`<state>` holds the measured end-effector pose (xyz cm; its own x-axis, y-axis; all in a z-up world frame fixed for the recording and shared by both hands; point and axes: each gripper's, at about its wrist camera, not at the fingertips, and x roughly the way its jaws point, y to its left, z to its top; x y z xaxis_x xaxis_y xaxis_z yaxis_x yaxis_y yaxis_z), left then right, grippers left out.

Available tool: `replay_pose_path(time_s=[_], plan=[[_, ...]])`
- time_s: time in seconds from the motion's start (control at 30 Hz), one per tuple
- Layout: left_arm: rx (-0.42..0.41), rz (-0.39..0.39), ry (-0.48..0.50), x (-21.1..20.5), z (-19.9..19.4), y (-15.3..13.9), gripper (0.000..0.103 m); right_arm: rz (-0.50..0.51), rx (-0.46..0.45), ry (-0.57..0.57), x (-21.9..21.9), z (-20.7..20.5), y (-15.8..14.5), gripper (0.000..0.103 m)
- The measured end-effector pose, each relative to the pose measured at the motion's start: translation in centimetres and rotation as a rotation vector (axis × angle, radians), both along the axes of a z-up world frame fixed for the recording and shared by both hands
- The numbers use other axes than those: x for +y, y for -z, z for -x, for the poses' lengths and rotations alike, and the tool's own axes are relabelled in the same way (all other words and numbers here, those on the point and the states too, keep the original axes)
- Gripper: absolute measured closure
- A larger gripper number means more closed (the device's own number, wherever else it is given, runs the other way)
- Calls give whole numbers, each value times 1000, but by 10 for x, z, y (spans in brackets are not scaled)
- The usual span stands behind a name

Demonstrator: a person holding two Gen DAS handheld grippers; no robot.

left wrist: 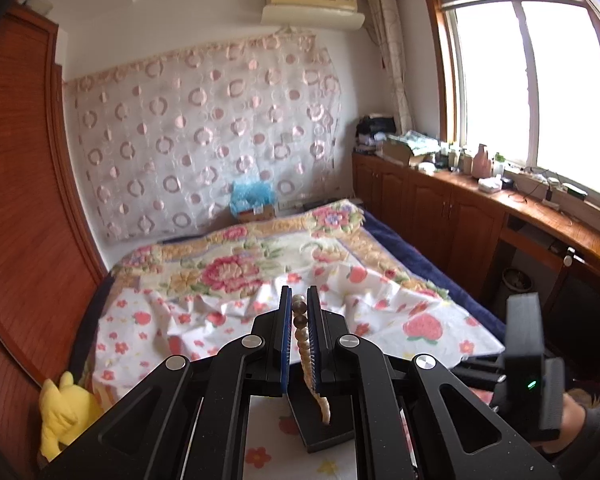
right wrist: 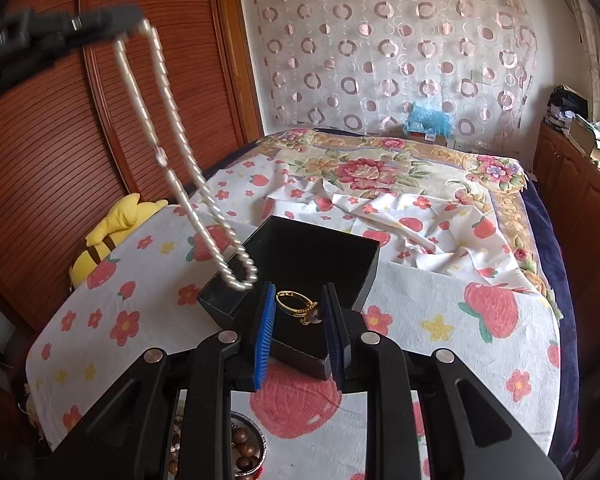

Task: Organize jewelry
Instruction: 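Lower the ring into the black box and open the right tool while the left tool releases the pearls inside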

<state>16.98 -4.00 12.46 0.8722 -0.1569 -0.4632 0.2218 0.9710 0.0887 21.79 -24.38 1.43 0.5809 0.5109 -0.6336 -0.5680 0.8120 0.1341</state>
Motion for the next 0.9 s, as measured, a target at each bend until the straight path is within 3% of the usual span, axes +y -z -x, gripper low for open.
replay_pose_path(time_s=[0.4, 0.57, 0.63, 0.7, 0.9], plan=[[206, 53, 0, 21, -35, 88, 96, 50, 31, 18, 12, -32, 28, 77], [222, 59, 9, 24, -31, 99, 96, 49, 36, 22, 15, -39, 35, 76], [221, 67, 11, 25, -28, 99, 95, 49, 34, 22, 16, -38, 35, 70], [215, 73, 15, 25, -22, 99, 87, 41, 32, 17, 16, -37, 34, 63], [207, 52, 31, 23, 2, 108, 84, 10, -1, 26, 5, -20, 25, 62]])
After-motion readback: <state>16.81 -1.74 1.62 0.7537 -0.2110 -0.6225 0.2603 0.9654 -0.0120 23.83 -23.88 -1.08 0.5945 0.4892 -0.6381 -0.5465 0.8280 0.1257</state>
